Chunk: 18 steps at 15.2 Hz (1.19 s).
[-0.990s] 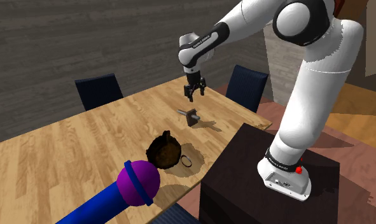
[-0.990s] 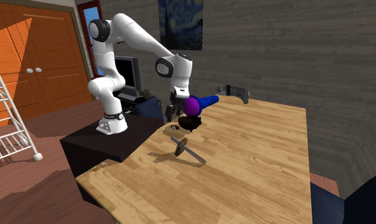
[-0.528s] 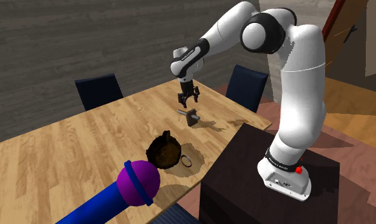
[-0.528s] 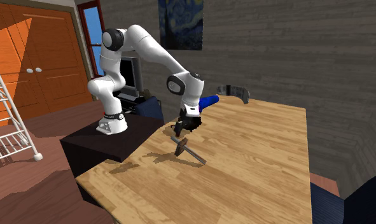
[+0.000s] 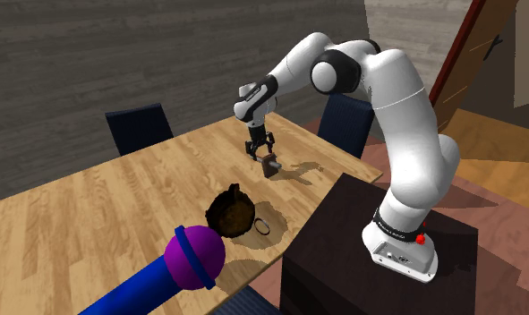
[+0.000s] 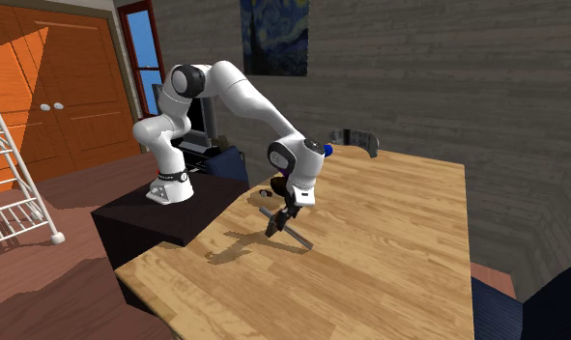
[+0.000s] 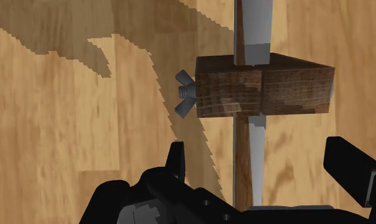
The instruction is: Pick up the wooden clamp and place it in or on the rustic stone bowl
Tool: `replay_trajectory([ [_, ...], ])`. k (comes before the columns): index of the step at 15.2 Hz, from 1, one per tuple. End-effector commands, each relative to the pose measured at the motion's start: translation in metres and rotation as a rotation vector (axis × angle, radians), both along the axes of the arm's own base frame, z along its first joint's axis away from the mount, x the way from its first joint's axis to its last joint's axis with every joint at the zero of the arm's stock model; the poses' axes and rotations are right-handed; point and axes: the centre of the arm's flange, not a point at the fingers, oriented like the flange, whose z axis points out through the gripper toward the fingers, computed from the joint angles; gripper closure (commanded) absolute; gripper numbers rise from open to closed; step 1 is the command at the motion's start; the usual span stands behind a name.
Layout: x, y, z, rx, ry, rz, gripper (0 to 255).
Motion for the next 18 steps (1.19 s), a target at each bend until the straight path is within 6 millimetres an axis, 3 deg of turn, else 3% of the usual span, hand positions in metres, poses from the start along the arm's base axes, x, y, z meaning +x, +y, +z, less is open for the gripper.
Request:
replay_trajectory([
  [1,0.001,0.001,-0.011,0.001,0.001,-0.002,0],
  [6,-0.008,0.003,-0.039,0.001,0.001,-0.002,0],
  [14,-0.008,0.003,-0.039,0.001,0.001,-0.002,0],
  [15,-0.008,0.003,-0.039,0.001,0.001,-0.002,255],
  [18,-0.008,0.003,-0.039,0.001,0.001,-0.002,255],
])
